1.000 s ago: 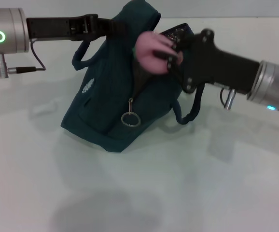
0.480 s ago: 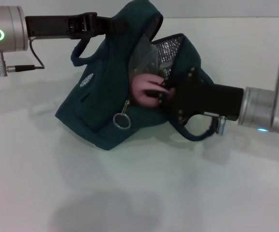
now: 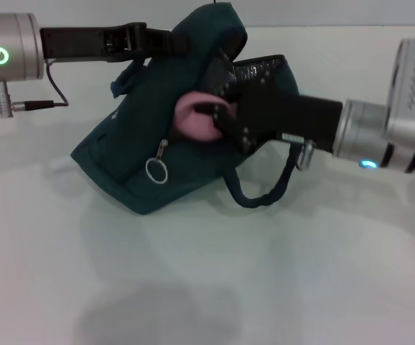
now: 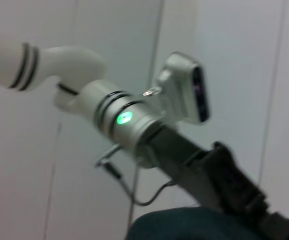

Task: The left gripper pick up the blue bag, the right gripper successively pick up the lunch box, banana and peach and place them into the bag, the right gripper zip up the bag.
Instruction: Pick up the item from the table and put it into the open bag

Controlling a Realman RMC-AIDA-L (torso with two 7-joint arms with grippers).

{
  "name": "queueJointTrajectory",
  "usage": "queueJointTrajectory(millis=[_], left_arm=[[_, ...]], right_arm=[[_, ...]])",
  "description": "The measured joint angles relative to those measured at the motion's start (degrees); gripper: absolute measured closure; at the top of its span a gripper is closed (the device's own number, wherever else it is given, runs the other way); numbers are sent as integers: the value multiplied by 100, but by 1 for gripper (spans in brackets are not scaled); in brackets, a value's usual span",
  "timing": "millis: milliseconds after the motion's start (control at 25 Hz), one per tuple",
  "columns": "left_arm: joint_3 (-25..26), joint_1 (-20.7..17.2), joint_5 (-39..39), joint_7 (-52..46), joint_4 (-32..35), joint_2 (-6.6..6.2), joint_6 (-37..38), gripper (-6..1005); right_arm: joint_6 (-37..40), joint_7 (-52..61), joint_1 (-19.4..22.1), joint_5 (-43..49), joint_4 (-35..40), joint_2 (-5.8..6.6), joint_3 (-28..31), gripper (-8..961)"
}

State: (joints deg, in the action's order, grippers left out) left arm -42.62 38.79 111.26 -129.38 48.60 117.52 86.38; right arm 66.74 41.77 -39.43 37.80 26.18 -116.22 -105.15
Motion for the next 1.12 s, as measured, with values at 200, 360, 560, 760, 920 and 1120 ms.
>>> queueJointTrajectory(millis=[200, 360, 560, 760, 920, 1120], left_arm=[[-8, 9, 0, 0, 0, 1, 36, 944], [-8, 23, 0, 0, 0, 5, 43, 944], [13, -6, 0, 2, 0, -2, 46, 944], [-6, 19, 0, 13, 0, -1, 48, 944], [-9, 21, 1, 24, 0, 4, 46, 944], [-9, -2, 1, 27, 0, 7, 46, 945]], right_arm=[[-528, 499, -159, -47, 63, 2, -51, 918], [-665, 766, -171, -17, 36, 3, -266, 918], [-608, 992, -84, -17, 62, 16, -455, 919], [-426, 957, 94, -18, 108, 27, -502, 856], [-148, 654, 446, -59, 212, 30, -164, 723], [388, 306, 811, -52, 323, 60, 266, 528]])
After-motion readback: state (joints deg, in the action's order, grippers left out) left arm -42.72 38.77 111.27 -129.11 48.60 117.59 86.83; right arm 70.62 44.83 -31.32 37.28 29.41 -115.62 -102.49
